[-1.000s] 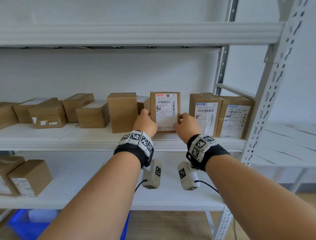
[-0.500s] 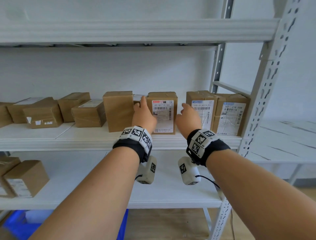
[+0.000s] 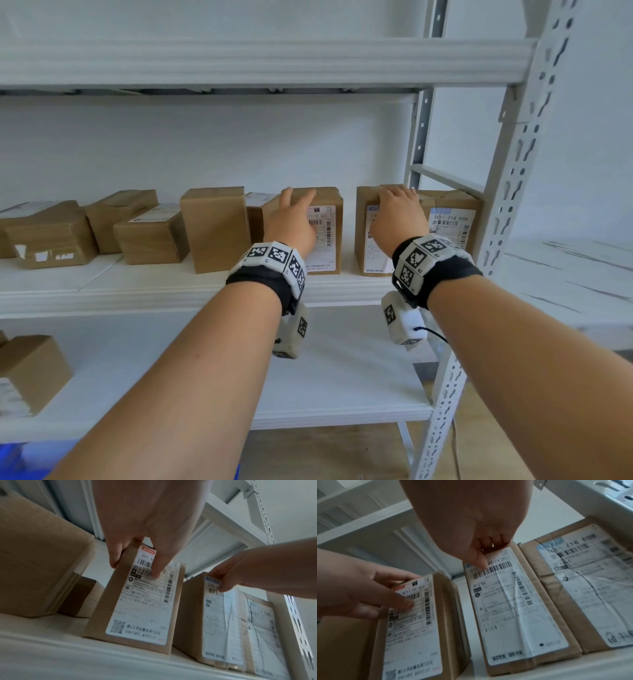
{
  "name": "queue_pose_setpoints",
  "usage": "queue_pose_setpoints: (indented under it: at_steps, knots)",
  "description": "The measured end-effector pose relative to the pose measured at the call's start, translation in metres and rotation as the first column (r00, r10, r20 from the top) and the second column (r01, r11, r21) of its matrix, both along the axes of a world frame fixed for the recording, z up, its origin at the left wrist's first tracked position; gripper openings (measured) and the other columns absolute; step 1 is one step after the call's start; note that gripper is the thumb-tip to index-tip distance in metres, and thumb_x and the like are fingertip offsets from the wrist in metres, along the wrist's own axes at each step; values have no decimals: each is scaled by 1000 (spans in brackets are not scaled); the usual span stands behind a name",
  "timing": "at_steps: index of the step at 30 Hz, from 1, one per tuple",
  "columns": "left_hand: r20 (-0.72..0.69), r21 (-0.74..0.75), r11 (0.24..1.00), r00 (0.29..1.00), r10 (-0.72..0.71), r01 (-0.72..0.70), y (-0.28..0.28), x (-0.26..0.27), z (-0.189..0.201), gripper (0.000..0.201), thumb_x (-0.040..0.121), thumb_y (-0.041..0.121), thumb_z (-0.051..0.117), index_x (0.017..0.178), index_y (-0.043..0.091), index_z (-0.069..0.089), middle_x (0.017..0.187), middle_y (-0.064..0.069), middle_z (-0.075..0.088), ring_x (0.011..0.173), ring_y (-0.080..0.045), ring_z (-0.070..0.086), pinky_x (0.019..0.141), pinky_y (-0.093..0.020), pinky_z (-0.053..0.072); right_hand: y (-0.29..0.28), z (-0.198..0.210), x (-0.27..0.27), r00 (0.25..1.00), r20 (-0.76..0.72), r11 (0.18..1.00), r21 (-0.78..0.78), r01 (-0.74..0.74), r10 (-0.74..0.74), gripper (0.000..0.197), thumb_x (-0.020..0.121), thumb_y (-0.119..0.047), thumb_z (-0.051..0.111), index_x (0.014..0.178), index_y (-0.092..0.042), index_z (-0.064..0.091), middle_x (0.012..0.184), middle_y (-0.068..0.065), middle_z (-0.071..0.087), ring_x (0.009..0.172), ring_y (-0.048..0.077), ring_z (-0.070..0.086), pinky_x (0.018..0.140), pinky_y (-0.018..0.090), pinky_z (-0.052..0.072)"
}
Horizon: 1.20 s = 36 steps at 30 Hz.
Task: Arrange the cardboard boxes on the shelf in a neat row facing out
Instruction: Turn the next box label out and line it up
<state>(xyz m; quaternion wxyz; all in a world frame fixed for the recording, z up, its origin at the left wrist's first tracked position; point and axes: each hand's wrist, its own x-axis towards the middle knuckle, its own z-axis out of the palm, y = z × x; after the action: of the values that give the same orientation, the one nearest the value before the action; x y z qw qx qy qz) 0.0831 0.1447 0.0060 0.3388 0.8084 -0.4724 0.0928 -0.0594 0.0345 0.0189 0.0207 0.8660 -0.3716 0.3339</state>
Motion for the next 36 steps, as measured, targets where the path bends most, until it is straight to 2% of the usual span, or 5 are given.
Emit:
queue_pose_setpoints:
  at_steps: [17, 23, 27, 30, 36]
  knots:
    - [39, -16, 1000, 999, -25, 26, -20, -25, 1, 61, 94, 17, 58, 148, 30, 34, 157, -5, 19, 118, -27, 58, 93, -34, 53, 0, 2, -6, 1000, 8, 999, 13, -30, 30, 47, 87, -1, 47, 134, -4, 50, 141, 11, 48, 135, 28, 35, 118, 39, 22]
    - [-19, -17, 997, 997, -69, 69, -15, -22, 2, 70, 93, 9, 54, 151, 35, 25, 163, 3, 1, 134, -27, 46, 97, -37, 52, 2, 0, 0, 1000, 22, 1000, -11, -6, 7, 48, 84, -2, 49, 132, -3, 49, 139, 12, 48, 135, 29, 35, 120, 39, 16]
    - [5, -73, 996, 999, -44, 44, -2, -14, 12, 64, 95, 12, 46, 152, 33, 24, 163, 6, 2, 138, -27, 39, 103, -42, 47, 15, 6, 9, 988, 150, 999, -13, -39, 41, 52, 85, 1, 47, 137, -5, 43, 144, 13, 42, 138, 30, 30, 115, 40, 26]
    - [70, -109, 991, 994, 85, -77, 17, 2, 22, 57, 98, 9, 39, 152, 22, 27, 163, 0, 10, 147, -24, 21, 116, -40, 30, 34, 17, 23, 967, 225, 993, -16, -119, 119, 62, 82, 10, 45, 141, -7, 39, 148, 13, 37, 141, 28, 26, 115, 39, 29]
    - [328, 40, 962, 914, 241, -268, 57, 54, 18, 68, 89, -1, 47, 151, 12, 23, 161, -8, 12, 148, -29, 14, 119, -42, 23, 67, 17, 59, 952, 162, 966, -17, -259, 258, 59, 85, 9, 45, 141, -8, 41, 149, 11, 36, 142, 25, 25, 109, 36, 35]
